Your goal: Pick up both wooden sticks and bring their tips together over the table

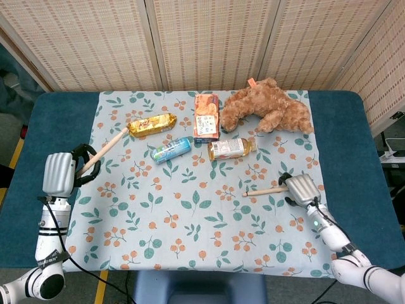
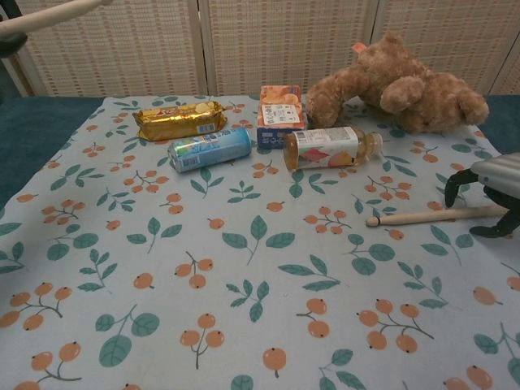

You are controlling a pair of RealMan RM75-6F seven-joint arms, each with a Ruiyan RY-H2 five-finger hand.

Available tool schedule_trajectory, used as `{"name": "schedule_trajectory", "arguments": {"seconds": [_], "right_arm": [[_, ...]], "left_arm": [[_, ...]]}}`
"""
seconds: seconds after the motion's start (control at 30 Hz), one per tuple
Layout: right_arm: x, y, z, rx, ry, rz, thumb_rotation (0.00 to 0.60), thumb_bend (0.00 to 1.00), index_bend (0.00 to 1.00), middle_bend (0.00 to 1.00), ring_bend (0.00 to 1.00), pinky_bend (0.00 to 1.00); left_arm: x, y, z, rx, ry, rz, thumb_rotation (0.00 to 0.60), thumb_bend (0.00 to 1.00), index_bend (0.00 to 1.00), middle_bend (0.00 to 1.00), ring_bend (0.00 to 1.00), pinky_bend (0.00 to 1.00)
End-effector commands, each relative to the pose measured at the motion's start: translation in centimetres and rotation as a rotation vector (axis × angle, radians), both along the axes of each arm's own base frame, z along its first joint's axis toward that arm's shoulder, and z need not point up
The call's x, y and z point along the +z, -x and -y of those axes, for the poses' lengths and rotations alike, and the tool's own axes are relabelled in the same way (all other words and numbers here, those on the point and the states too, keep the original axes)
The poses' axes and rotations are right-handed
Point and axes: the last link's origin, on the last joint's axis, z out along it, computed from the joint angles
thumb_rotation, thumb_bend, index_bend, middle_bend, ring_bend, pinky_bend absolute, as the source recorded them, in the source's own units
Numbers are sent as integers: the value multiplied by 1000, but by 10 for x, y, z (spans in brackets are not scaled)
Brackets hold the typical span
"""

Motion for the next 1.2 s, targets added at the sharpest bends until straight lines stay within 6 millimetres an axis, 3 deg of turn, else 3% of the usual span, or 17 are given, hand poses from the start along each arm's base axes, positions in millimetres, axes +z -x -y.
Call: {"name": "schedule_trajectory", "arguments": {"seconds": [0.03, 0.17, 0.33, 0.53, 0.73, 0.93, 1.2], "right_arm": [[-6, -5, 3, 24, -1, 5, 600, 205, 437, 323, 816, 1000], [-10, -4, 3, 43, 5, -12, 600, 252, 510, 380, 839, 1000], [-11, 6, 2, 48, 10, -61, 600, 440, 599, 451, 864, 1000], [-14, 18, 1, 52, 4, -141, 600, 607, 619, 468, 869, 1000], [-7, 15, -1, 88, 44, -113, 600, 972, 690, 530, 892, 1000], [13, 6, -4, 145, 109, -57, 600, 1000, 776, 620, 913, 1000], [32, 2, -6, 164, 155, -10, 600, 1000, 778, 670, 919, 1000]], "left_arm": [[-1, 1, 0, 4, 4, -1, 600, 403, 686, 864, 983, 1000], [-2, 3, 1, 11, 8, -1, 600, 404, 686, 864, 983, 1000], [-3, 5, 3, 17, 11, 0, 600, 403, 686, 864, 983, 1000], [-3, 6, 2, 22, 15, 2, 600, 403, 687, 864, 983, 1000], [-3, 10, 2, 34, 13, -2, 600, 403, 686, 864, 983, 1000], [-3, 11, 1, 38, 11, -2, 600, 402, 686, 864, 983, 1000], [-3, 12, 2, 41, 9, -13, 600, 402, 687, 864, 983, 1000]]}}
